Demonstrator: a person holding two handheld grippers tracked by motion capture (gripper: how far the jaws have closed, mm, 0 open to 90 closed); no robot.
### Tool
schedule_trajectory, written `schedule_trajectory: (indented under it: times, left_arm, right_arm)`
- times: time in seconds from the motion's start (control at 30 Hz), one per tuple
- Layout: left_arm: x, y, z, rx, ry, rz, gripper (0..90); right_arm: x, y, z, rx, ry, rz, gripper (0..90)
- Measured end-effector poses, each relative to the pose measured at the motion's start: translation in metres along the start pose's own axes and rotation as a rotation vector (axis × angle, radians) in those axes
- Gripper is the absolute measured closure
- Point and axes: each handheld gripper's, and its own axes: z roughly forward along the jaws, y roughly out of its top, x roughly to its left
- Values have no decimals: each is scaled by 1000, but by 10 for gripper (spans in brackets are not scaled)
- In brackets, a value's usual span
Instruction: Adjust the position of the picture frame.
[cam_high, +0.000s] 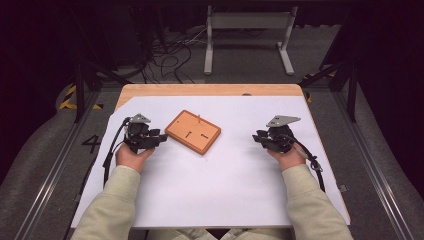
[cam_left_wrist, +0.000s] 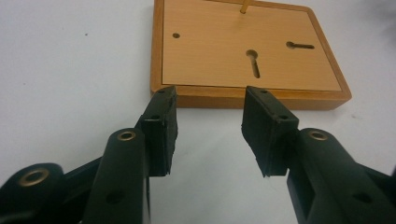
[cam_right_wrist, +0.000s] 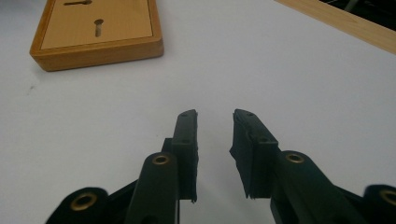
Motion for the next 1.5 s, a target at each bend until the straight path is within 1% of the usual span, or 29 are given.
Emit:
schedule_trajectory:
  times: [0.03, 0.07, 0.1, 0.17, 0.2, 0.23, 0.27, 0.3, 0.33, 0.37, 0.4, 0.47, 0.53, 0.6, 0.63, 0.67, 0.7, 0.77, 0.87, 0.93, 1.0, 1.1, 1.2, 1.23, 1.27, 1.3, 1.33, 1.4, 1.5]
  left_arm:
    - [1, 1, 1, -4, 1, -20, 571]
    - [3, 2, 2, -13, -12, -46, 551]
    - [5, 3, 3, -14, -10, -54, 523]
    - [9, 4, 7, -28, -9, -94, 487]
    - [12, 5, 8, -32, -14, -116, 500]
    - [12, 5, 8, -32, -14, -116, 532]
    - [17, 6, 9, -46, -2, -142, 581]
    - [17, 6, 9, -46, -2, -142, 630]
    - [19, 10, 11, -21, 4, -144, 630]
    - [19, 14, 12, -26, 21, -138, 698]
    - [20, 15, 13, -30, 22, -135, 757]
    - [19, 22, 17, -2, 29, -128, 807]
    - [21, 27, 21, -7, 47, -116, 861]
    - [22, 32, 26, 7, 56, -110, 891]
    - [24, 34, 31, 5, 65, -121, 892]
    - [24, 34, 31, 5, 65, -121, 893]
    - [28, 34, 37, 23, 68, -133, 893]
    - [32, 32, 43, 41, 71, -151, 893]
    - [37, 30, 48, 58, 60, -173, 893]
    - [39, 28, 51, 68, 47, -166, 893]
    - [39, 26, 54, 79, 52, -170, 893]
    - [42, 24, 57, 84, 36, -177, 894]
    - [42, 22, 58, 102, 40, -164, 896]
    - [41, 22, 57, 112, 23, -162, 896]
    - [39, 21, 57, 127, -15, -161, 896]
    - [36, 21, 57, 139, -33, -145, 896]
    - [28, 21, 56, 173, -43, -105, 896]
    - [19, 21, 56, 195, -57, -80, 896]
    - [2, 21, 55, 235, -93, -23, 896]
  right_arm:
    - [1, 0, -1, -1, 3, -2, 716]
    - [2, -1, -3, -1, 10, 1, 746]
    - [3, -2, -5, 1, 19, 10, 767]
    - [4, -3, -9, -8, 24, 27, 790]
    - [5, -4, -11, -14, 23, 29, 796]
    - [5, -4, -11, -14, 23, 29, 796]
    - [6, -7, -15, -18, 16, 28, 794]
    - [6, -7, -15, -18, 16, 28, 794]
    - [6, -8, -16, -18, 16, 27, 794]
    - [6, -9, -18, -18, 14, 28, 794]
    - [7, -11, -20, -15, 9, 30, 794]
    - [8, -14, -24, -20, 6, 30, 792]
    - [9, -16, -28, -22, 2, 34, 792]
    - [11, -19, -34, -28, -4, 34, 791]
    - [12, -20, -36, -28, -6, 35, 790]
    - [12, -20, -36, -28, -6, 35, 790]
    - [14, -22, -39, -26, -7, 33, 790]
    - [15, -23, -42, -29, -11, 31, 788]
    - [16, -23, -45, -36, -12, 28, 783]
    - [18, -23, -46, -41, -11, 24, 778]
    - [18, -23, -45, -41, -6, 20, 778]
    - [19, -22, -44, -43, 0, 12, 775]
    - [20, -20, -44, -49, 6, 3, 773]
    - [20, -20, -43, -51, 8, 0, 770]
    - [20, -20, -44, -52, 9, -1, 768]
    - [20, -19, -44, -54, 8, -3, 765]
    - [20, -19, -45, -56, 7, -4, 765]
    - [19, -19, -47, -64, 5, -6, 764]
    - [16, -18, -49, -76, 3, 1, 764]
